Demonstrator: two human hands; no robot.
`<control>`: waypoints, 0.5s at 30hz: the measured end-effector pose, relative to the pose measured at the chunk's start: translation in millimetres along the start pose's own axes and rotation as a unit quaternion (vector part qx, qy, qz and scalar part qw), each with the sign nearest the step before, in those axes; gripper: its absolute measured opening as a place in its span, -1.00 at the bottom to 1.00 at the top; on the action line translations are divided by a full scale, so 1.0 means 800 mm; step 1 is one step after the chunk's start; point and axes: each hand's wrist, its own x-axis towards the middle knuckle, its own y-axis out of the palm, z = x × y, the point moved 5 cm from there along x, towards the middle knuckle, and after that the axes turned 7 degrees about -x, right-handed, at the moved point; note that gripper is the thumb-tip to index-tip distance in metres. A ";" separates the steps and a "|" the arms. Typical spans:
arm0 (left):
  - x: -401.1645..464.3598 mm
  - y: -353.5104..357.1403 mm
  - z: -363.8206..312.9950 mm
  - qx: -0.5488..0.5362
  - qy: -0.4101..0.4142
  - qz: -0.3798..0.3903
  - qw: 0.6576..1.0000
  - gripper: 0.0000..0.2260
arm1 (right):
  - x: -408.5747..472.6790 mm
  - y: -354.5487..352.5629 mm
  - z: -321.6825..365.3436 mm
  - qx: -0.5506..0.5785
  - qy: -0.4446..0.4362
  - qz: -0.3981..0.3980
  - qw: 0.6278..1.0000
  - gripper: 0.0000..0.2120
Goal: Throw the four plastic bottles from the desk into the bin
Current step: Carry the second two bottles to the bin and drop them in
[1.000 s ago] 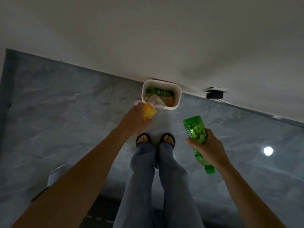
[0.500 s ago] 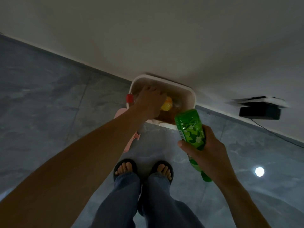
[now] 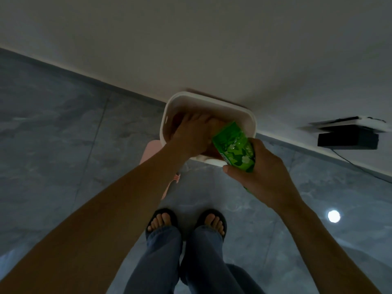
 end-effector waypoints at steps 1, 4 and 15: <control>-0.016 -0.007 -0.002 -0.034 0.000 -0.017 0.999 -0.43 | 0.002 -0.001 0.005 -0.016 -0.005 0.000 1.000 -0.42; -0.079 -0.022 -0.005 -0.076 -0.001 -0.086 0.993 -0.64 | 0.011 -0.005 0.022 -0.077 -0.018 -0.013 0.997 -0.29; -0.163 0.011 0.000 -0.032 0.022 -0.165 0.986 -0.65 | 0.119 0.078 0.084 -0.199 -0.107 0.024 0.974 -0.25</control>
